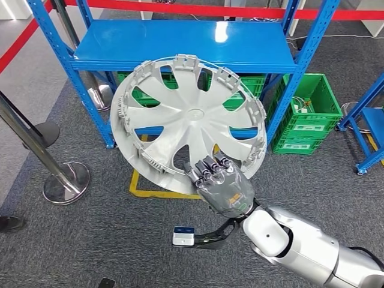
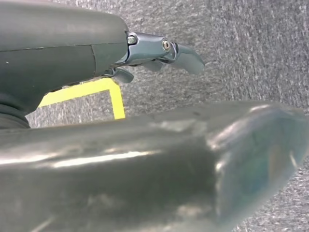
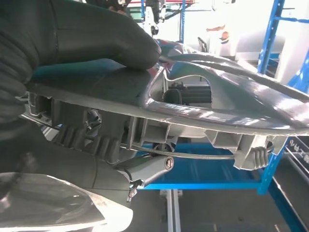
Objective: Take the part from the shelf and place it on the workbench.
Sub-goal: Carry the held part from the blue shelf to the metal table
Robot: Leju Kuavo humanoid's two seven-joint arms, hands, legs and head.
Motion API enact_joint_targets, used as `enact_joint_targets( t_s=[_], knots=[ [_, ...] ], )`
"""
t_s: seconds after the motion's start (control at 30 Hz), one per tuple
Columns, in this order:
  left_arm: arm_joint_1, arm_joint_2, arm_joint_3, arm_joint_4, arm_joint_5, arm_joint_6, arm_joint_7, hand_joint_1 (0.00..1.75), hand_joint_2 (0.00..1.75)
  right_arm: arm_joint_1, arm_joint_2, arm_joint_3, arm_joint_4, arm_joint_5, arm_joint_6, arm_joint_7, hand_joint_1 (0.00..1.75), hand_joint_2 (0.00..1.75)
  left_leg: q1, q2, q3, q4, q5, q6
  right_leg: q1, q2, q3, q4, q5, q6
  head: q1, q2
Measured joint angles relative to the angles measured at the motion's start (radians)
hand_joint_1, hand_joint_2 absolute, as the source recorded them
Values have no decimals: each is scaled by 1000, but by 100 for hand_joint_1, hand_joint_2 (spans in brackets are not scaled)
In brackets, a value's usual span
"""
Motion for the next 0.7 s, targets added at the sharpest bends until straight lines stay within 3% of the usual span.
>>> enact_joint_targets(
  t_s=[0.07, 0.13, 0.2, 0.23, 0.27, 0.3, 0.37, 0.43, 0.47, 0.5, 0.57, 0.6, 0.63, 0.7],
  knots=[
    [1, 0, 0, 0, 0, -1, 0, 0, 0, 8, 8, -11, 0, 0, 1, -23, 175, 175, 3, 3, -10, -8, 11, 16, -2, 2, -17, 7, -7, 12, 0, 0],
    [0, 2, 1, 1, 0, -4, 1, 0, 0, 15, 17, -24, 0, 0, 2, -44, 175, 175, 5, 7, -27, -14, 29, 33, -4, 5, -47, 74, -75, 20, 3, 0],
    [-1, 3, 1, 0, -1, -9, 1, 0, 0, 23, 27, -34, 0, 0, 3, -58, 175, 175, 1, 8, -49, -11, 44, 40, -4, 6, -83, 206, -161, 24, 5, 0],
    [-1, 3, 1, 0, -1, -10, 1, 0, 0, 26, 31, -39, 1, 0, 3, -63, 175, 175, -1, 8, -59, -9, 52, 41, -4, 6, -93, 264, -182, 24, 5, 0],
    [-1, 3, 1, 0, -1, -11, 1, 0, 0, 29, 36, -43, 1, 0, 3, -67, 175, 175, -4, 8, -68, -7, 59, 42, -3, 7, -91, 294, -181, 22, 5, 0],
    [-1, 3, 1, 0, -1, -11, 1, 0, 0, 31, 40, -47, 2, 0, 4, -72, 175, 175, -7, 8, -78, -5, 66, 42, -3, 7, -71, 289, -160, 19, 5, 0],
    [-1, 3, 1, 0, -2, -11, 1, 0, 0, 33, 47, -54, 5, 0, 4, -77, 175, 175, -12, 8, -95, -1, 79, 41, 1, 7, 15, 178, -105, 5, 5, 0],
    [-1, 3, 1, 0, -3, -12, 1, 0, 0, 32, 55, -62, 6, 0, 4, -78, 175, 175, -16, 7, -109, 3, 94, 35, 6, 7, 108, 38, -97, -7, 4, 0],
    [-1, 3, 1, 0, -4, -12, 1, 0, 0, 32, 59, -66, 7, 0, 4, -77, 175, 175, -15, 7, -114, 3, 103, 30, 9, 8, 130, -2, -104, -10, 4, 0],
    [-1, 3, 1, 1, -4, -13, 1, 0, 0, 31, 62, -68, 8, 0, 4, -76, 175, 175, -15, 7, -119, 2, 113, 24, 11, 8, 138, -20, -105, -12, 4, 0],
    [0, 5, 1, 1, -4, -15, 1, 0, 0, 30, 66, -70, 10, 0, 4, -74, 175, 175, -13, 6, -131, 2, 116, 12, 9, 6, 121, -28, -88, -22, 4, 0],
    [1, 6, 1, 2, -4, -17, 1, 0, 0, 30, 69, -70, 12, 0, 4, -73, 175, 175, -12, 5, -139, 15, 94, 5, 7, 4, 111, -30, -76, -29, 3, 0],
    [2, 7, 1, 2, -5, -17, 1, 0, 0, 30, 73, -70, 14, 0, 4, -72, 175, 175, -10, 4, -150, 48, 52, -3, 4, 3, 98, -32, -64, -35, 1, 0],
    [1, 9, 1, 2, -7, -19, 1, 0, 0, 30, 78, -70, 15, 0, 4, -71, 175, 175, -4, 4, -177, 167, -50, -16, 4, 1, 71, -27, -42, -41, -2, 0]
  ],
)
